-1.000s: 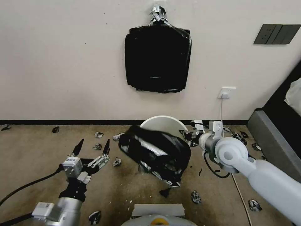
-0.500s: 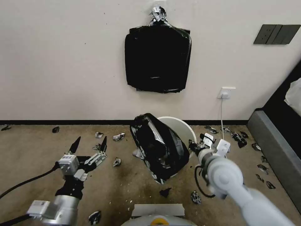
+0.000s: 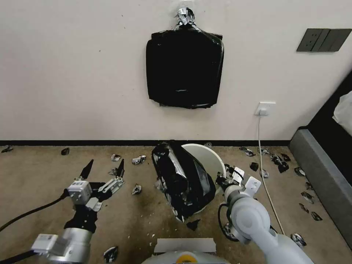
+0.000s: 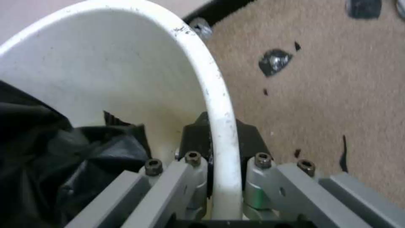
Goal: Place a trash bag onto the trash bin.
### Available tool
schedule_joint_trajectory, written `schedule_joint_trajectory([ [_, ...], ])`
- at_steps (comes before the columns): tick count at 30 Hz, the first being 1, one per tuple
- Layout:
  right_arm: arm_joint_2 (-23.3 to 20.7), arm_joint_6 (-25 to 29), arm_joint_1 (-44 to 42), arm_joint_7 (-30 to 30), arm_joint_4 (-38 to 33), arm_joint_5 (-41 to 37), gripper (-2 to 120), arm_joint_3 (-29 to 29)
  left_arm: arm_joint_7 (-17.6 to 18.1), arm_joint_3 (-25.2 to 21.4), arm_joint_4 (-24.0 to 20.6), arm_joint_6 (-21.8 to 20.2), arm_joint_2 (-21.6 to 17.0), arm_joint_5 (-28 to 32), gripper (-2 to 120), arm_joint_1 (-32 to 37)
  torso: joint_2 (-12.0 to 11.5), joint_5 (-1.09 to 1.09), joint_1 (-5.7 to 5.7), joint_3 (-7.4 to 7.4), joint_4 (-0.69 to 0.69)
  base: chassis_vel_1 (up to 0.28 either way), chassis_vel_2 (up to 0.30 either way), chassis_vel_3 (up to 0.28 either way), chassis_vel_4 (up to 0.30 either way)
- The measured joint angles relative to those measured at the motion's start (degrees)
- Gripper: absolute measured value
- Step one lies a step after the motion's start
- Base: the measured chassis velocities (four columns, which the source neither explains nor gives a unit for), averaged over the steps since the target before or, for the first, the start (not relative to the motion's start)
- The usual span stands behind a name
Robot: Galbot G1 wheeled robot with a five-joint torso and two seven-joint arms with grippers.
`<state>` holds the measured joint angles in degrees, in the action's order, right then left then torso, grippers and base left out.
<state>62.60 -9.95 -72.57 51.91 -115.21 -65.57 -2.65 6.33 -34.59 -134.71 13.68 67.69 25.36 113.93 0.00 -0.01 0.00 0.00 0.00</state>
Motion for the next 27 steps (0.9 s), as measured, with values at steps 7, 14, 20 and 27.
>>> schedule_joint_trajectory([
  [7, 1.9, 0.3, 0.2, -1.3, 2.3, 1.2, 6, 0.5, 0.0, 0.3, -0.1, -0.3, 0.1, -0.3, 100, -0.2, 0.0, -0.03, -0.01, -0.01, -0.02, 0.000, 0.000, 0.000, 0.000],
  [14, 1.1, 0.4, -0.9, -1.9, 1.7, 1.4, 21, 0.4, 0.0, 0.8, -0.3, -0.5, 0.3, -0.7, 100, -0.1, 0.0, 0.02, 0.00, 0.00, 0.00, 0.000, 0.000, 0.000, 0.000],
  [20, -1.2, 0.4, -1.3, -2.5, -0.7, 1.7, 37, -0.4, 0.1, 2.0, -0.1, -0.6, 0.7, -1.5, 100, -0.5, 0.0, 0.06, 0.00, 0.01, 0.01, 0.000, 0.000, 0.000, 0.000],
  [27, -7.1, -0.6, 0.0, -5.4, -6.6, -0.9, 62, -1.5, 0.4, 3.1, 0.3, -0.8, 0.8, -2.3, 100, -1.0, 0.0, 0.03, 0.00, 0.01, 0.01, 0.000, 0.000, 0.000, 0.000],
])
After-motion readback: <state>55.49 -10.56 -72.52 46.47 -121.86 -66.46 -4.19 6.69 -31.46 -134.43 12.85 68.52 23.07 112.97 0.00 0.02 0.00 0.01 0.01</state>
